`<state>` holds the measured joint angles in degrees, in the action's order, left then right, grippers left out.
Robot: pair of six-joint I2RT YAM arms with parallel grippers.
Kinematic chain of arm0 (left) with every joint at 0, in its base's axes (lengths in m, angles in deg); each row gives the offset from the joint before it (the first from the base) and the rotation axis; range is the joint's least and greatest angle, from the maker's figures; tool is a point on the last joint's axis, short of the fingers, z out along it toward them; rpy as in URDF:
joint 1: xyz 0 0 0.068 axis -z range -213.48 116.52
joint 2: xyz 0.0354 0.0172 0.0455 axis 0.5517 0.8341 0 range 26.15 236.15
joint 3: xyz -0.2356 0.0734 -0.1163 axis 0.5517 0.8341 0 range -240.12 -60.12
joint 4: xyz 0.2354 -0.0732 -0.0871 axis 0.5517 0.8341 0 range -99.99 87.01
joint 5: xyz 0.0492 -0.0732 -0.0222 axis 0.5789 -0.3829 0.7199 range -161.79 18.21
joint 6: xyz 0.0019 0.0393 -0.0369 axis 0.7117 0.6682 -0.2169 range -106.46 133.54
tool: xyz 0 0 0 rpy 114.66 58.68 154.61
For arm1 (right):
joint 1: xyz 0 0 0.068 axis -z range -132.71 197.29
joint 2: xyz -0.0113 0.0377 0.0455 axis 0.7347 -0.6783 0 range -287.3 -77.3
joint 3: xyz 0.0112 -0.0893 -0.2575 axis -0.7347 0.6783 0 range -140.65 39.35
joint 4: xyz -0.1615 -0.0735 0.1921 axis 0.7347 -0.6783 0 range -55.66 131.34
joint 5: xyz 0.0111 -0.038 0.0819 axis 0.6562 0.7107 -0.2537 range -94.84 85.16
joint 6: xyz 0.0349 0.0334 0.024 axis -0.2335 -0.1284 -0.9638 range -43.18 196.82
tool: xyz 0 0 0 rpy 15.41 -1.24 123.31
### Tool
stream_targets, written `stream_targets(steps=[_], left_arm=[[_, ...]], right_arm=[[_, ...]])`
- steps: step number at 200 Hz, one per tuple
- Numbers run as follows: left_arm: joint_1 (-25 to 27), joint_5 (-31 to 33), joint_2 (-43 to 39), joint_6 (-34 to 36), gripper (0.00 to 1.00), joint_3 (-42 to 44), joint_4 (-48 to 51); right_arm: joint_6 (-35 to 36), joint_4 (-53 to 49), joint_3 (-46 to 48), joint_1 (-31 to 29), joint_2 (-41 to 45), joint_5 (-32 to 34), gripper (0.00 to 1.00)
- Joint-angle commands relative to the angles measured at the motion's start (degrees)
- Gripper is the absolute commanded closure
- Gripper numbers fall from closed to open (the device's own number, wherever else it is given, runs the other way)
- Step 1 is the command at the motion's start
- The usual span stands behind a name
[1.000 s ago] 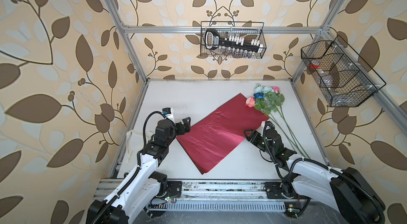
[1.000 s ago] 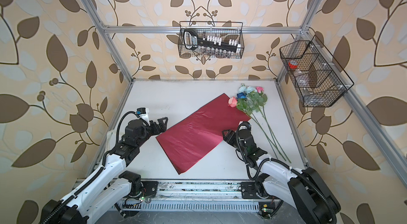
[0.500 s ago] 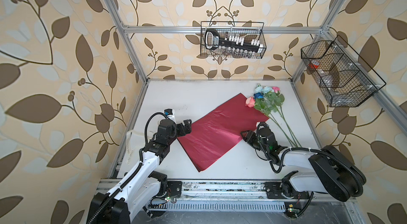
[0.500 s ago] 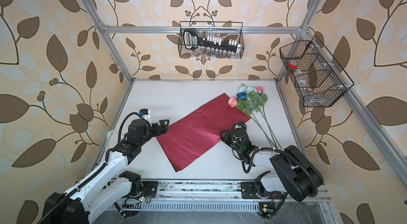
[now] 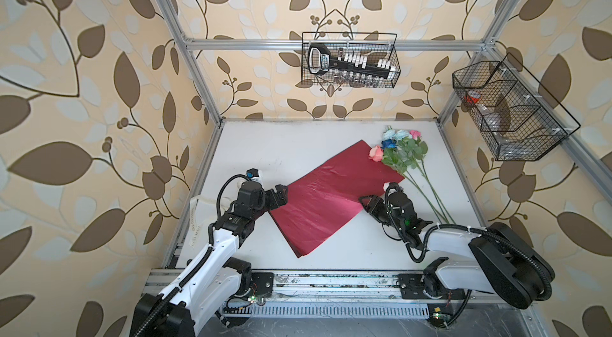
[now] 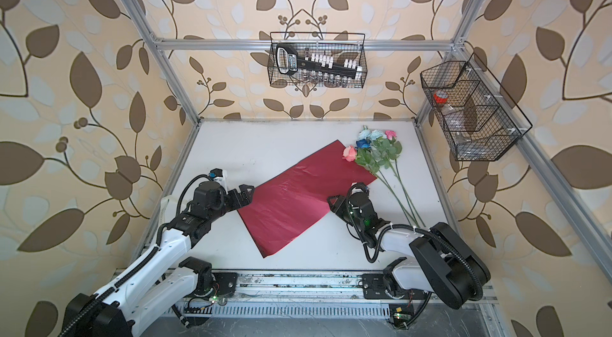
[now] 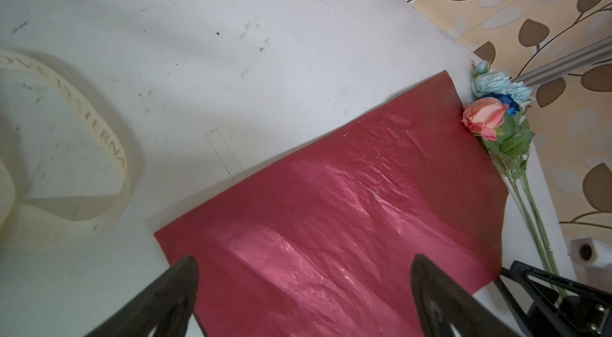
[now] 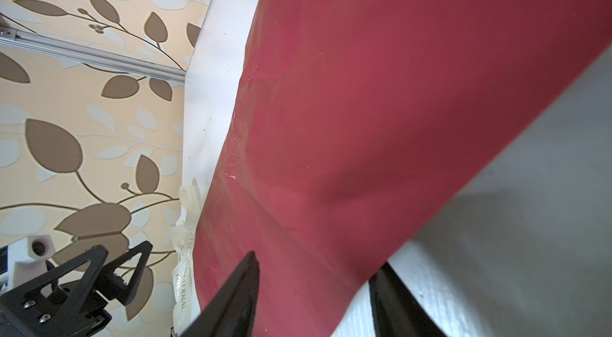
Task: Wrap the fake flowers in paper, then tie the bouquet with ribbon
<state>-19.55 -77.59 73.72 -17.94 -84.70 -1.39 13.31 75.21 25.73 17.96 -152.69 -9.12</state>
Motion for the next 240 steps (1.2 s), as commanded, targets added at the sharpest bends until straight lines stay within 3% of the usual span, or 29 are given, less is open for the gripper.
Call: stream_targets(steps=[1,34,76,91,128,158,187,210,226,240], left_arm=[[0.30,-3.64,-2.88,-5.12,0.01,-2.15,6.99],[0.30,-6.49,-6.34,-7.39,0.02,-1.05,15.45],[0.30,-13.19,-8.11,-11.25,0.12,2.07,19.94],[0.35,-16.34,-8.28,-11.42,0.15,3.32,19.76],[0.48,-22.43,-10.06,-9.57,0.16,4.36,17.36],[0.79,-23.91,-10.83,-4.83,0.17,1.73,15.16],[3.15,-20.23,-11.01,2.17,0.17,-3.74,13.81],[8.31,-15.71,-9.83,6.59,0.18,-6.21,8.64],[14.84,-7.73,-6.23,9.85,0.20,-8.86,7.94],[22.93,3.76,-1.76,13.68,0.20,-11.53,7.87]], right_arm=[[-2.19,2.49,1.52,-0.78,-1.10,0.46,0.46],[-1.83,4.26,0.17,-1.03,-4.01,-0.88,0.46],[-2.30,7.17,-0.94,-1.48,-8.29,-2.12,0.51],[-2.59,9.30,-0.86,-1.62,-9.55,-2.80,0.59],[-1.93,11.40,-2.22,-1.88,-9.69,-4.18,0.91],[-0.53,8.52,-4.52,-1.94,-6.32,-4.24,1.00],[2.33,-2.64,-9.55,-1.97,-2.28,-1.82,1.00],[4.20,-11.10,-14.08,-1.86,-0.19,0.13,1.00],[4.66,-13.74,-16.33,-1.74,0.36,-0.02,1.00],[4.88,-15.52,-18.71,-1.53,0.51,-0.99,1.00]])
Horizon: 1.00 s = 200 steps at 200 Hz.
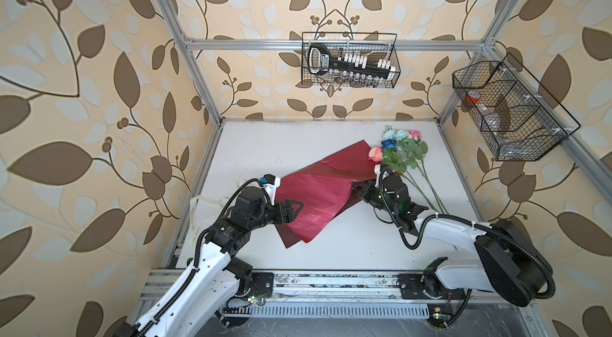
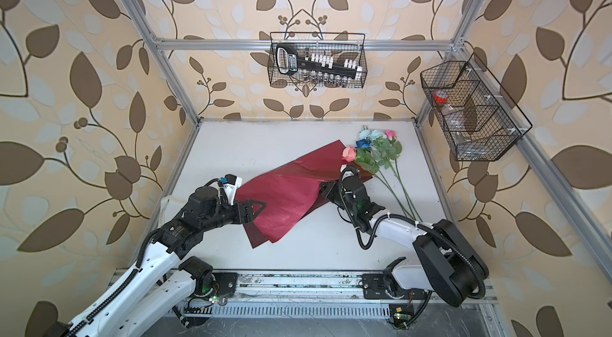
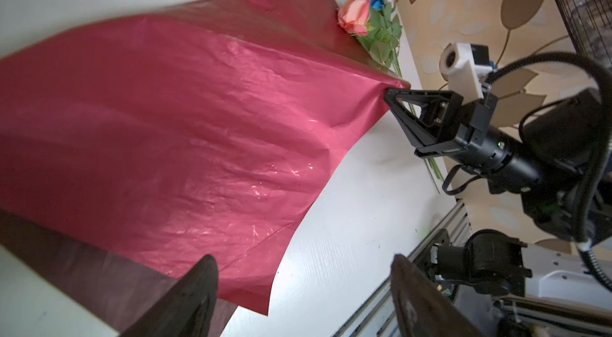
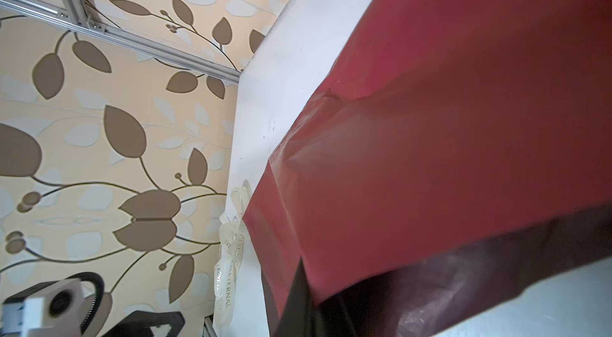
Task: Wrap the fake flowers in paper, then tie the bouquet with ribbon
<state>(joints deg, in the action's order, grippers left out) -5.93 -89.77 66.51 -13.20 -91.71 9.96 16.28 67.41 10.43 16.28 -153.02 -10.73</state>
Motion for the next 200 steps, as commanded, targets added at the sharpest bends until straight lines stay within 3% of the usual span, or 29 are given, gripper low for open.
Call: stream_targets(steps=[1,30,62,102,119,156,171,200], left_arm=[[10.00,16.73,5.80,9.27,0.20,-4.61,-3.54],[27.96,39.69,16.30,21.15,0.16,-8.63,-6.88],[38.06,55.24,29.39,34.76,0.01,-9.26,-18.02],[40.13,67.44,45.29,41.17,0.01,-14.73,-21.98],[40.04,74.26,49.26,39.66,0.01,-16.91,-21.87],[37.44,76.70,52.04,30.83,0.05,-19.60,-15.03],[35.95,75.90,51.16,29.10,0.16,-19.49,-13.19],[35.10,72.90,46.94,29.79,0.71,-18.66,-13.22]], right_arm=[[1.95,-7.90,-3.41,0.16,0.84,0.62,1.00],[2.70,-11.38,-7.54,0.33,0.16,-0.68,1.00],[1.78,-12.31,-9.71,0.95,-1.15,-3.53,1.00],[1.03,-12.18,-9.75,1.36,-0.93,-4.57,1.00],[0.88,-12.18,-9.52,1.39,-0.59,-4.79,1.00],[0.89,-12.09,-8.98,1.38,0.21,-5.27,1.00],[1.04,-12.09,-8.74,1.39,0.57,-5.29,1.00],[2.01,-12.17,-8.44,1.38,1.30,-5.21,1.00]])
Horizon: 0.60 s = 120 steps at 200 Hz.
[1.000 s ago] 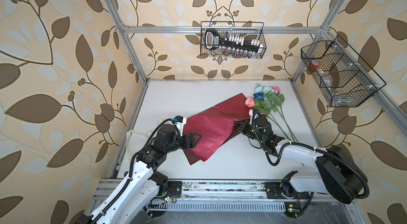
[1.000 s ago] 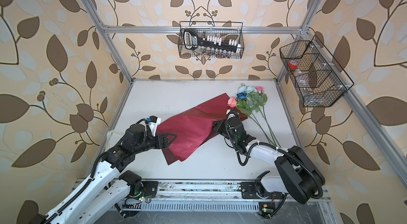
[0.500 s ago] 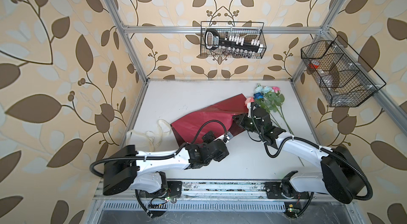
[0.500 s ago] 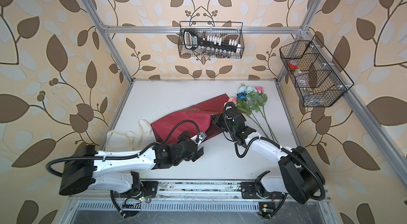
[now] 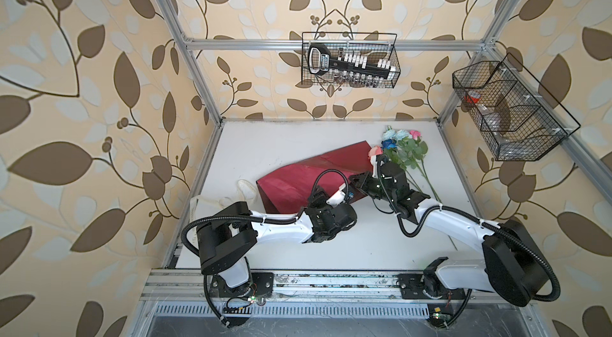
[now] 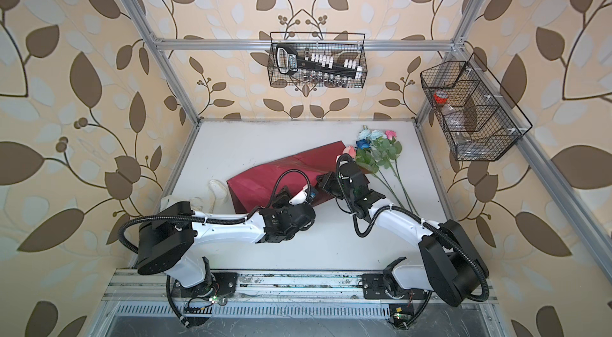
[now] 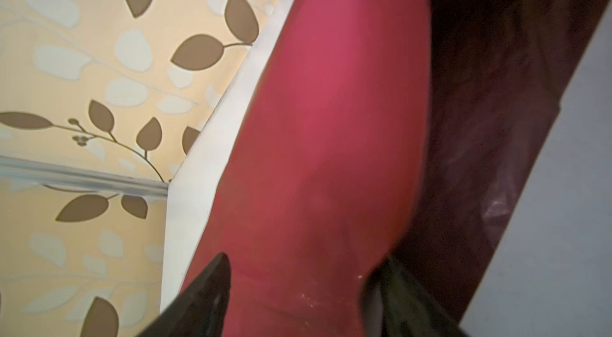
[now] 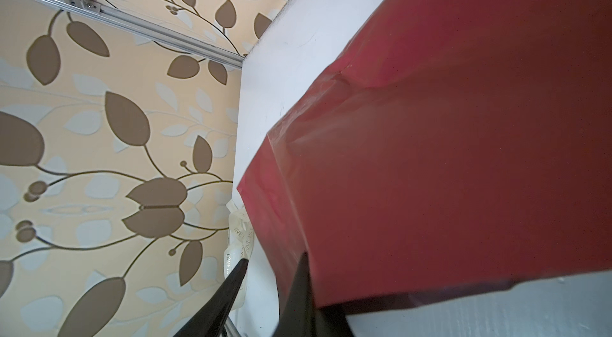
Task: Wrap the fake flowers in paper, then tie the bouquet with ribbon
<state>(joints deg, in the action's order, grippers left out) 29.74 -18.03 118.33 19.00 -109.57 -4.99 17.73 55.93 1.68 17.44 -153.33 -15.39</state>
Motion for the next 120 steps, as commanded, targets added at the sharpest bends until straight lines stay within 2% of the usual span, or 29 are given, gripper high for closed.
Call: stream_targets(steps=[1,21,29,44,51,62,78,107,113,120], left_arm=[[-0.61,1.04,-5.07,-2.39,0.72,-0.81,1.75],[-0.82,-2.65,-8.77,-2.65,0.92,-2.04,3.63],[-1.09,-4.27,-10.18,-3.21,1.00,-3.02,5.36],[-2.35,-8.64,-13.87,-5.40,1.00,-5.32,9.59],[-3.42,-11.43,-15.16,-6.55,1.00,-6.70,12.03],[-5.72,-15.86,-17.13,-8.68,1.00,-8.55,15.34],[-8.93,-21.60,-19.85,-10.24,1.00,-10.09,17.56],[-10.04,-31.61,-22.39,-5.81,1.00,-10.36,16.93],[-9.98,-34.40,-22.33,-3.83,0.86,-9.77,16.09],[-9.96,-37.40,-22.16,-1.31,0.60,-8.75,14.76]], right_arm=[[0.78,-0.70,0.27,0.23,1.63,-0.42,1.00],[3.10,-2.83,-0.28,0.65,2.66,0.32,1.00],[4.27,-4.35,-0.61,1.00,3.35,0.83,0.96],[6.08,-7.04,-0.66,2.08,5.41,1.73,0.83],[7.61,-8.16,-0.57,2.73,6.59,1.94,0.71],[9.04,-9.72,-0.06,4.11,8.67,2.23,0.64],[10.41,-11.83,0.77,6.43,12.11,2.45,0.61],[11.81,-12.48,2.72,8.99,16.06,3.47,0.57],[11.81,-12.31,2.91,9.11,15.83,3.30,0.57],[11.81,-12.30,2.80,9.19,15.35,3.02,0.57]])
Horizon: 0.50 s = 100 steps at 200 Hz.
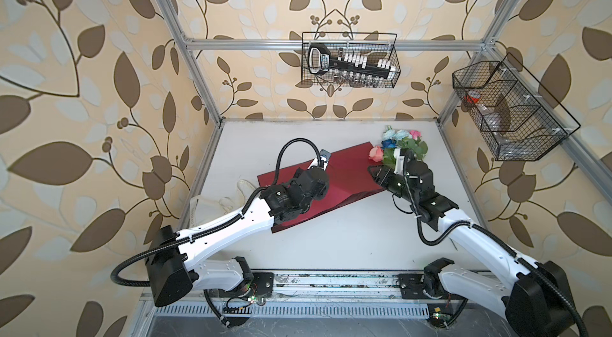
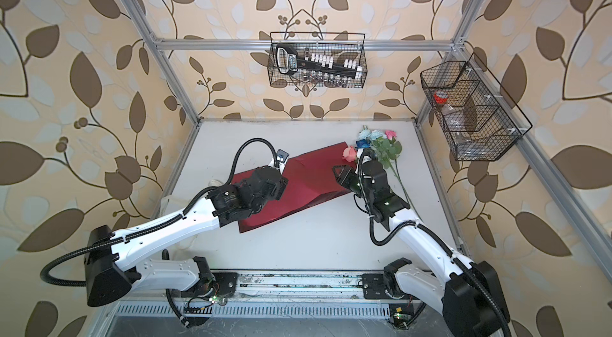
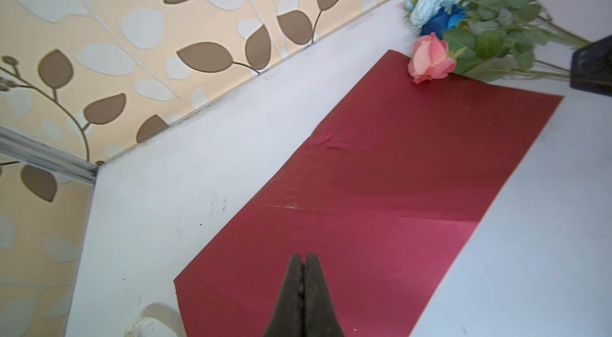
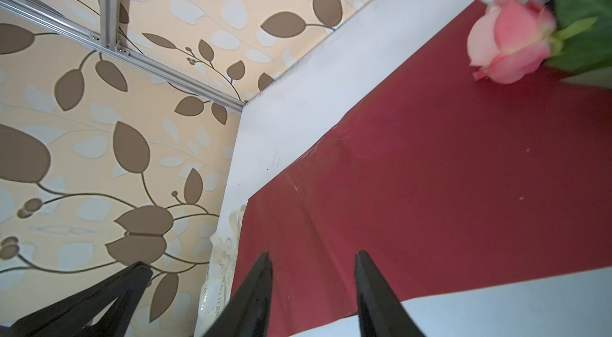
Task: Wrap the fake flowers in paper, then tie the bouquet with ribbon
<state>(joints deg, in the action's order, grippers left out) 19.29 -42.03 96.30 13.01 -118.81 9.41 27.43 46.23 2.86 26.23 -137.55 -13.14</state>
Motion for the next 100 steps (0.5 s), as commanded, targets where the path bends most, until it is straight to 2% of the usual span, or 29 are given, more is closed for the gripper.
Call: stream_targets(steps=[1,7,12,33,42,65,82,100], left_arm=[[0.44,-13.84,-0.07,5.07,0.57,0.64,0.28],[0.49,-16.14,0.26,7.22,0.39,1.44,-0.79],[0.49,-17.86,0.63,8.98,0.29,2.43,-1.80],[0.58,-20.31,4.43,14.87,0.12,5.12,-5.42],[0.77,-20.18,6.80,17.09,0.02,5.48,-6.66],[2.73,-15.96,12.94,20.47,0.01,5.23,-11.05],[3.34,-15.60,17.43,21.31,0.01,3.95,-12.97],[3.82,-15.37,21.11,21.87,0.01,2.60,-14.14]], right_arm=[[2.10,-2.60,1.61,0.45,-0.50,0.71,0.57],[1.95,-2.63,1.39,0.58,-1.11,0.39,0.57],[1.85,-2.76,1.27,0.58,-1.63,0.07,0.57],[1.84,-4.66,0.01,0.97,-3.18,0.74,0.57],[1.91,-5.49,-0.28,1.43,-3.47,1.12,0.57],[2.49,-7.24,-0.08,3.40,-2.90,1.62,0.53],[2.63,-8.71,0.81,5.73,-1.50,2.29,0.43],[2.63,-9.30,2.23,8.80,0.41,1.71,0.39]])
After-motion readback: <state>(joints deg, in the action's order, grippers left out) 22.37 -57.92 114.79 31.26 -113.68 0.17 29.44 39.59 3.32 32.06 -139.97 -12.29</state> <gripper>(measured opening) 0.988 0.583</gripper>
